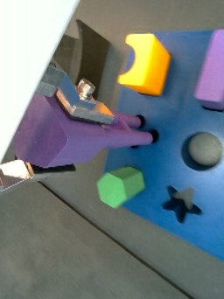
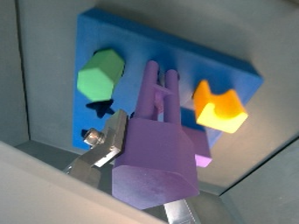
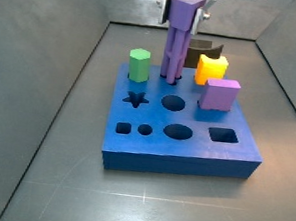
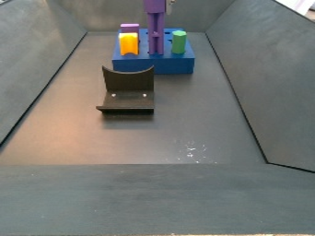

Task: Pick up the 3 prong object. Move up. Move to above the board. Insert the 3 prong object.
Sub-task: Insert the 3 prong object.

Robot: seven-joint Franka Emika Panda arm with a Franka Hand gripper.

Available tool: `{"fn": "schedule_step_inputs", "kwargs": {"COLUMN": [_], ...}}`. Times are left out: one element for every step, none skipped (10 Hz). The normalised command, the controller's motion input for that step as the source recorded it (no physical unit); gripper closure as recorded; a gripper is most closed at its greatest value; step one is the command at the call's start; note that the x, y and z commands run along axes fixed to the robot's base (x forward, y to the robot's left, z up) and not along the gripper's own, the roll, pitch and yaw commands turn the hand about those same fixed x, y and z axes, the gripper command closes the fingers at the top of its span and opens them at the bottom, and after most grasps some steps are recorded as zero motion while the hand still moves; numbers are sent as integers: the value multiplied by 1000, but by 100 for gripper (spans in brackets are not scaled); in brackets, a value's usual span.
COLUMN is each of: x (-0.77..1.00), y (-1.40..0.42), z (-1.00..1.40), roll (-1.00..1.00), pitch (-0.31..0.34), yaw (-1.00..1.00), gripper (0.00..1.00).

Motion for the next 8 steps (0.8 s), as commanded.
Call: {"fn": "schedule_step_inputs", "kwargs": {"x": [80,331,151,-37,-100,-183,0,0], "y": [-20,0,0,57,174,0,0,0], "z": [-9,-414,-283,-29,-246,-109,-40,-11], "roll": [0,41,30,17,109,27,0,14], "pitch": [0,0,0,0,23,0,0,0], "yaw": [0,0,0,0,43,0,0,0], "gripper": [100,100,100,100,100,100,100,100]}}
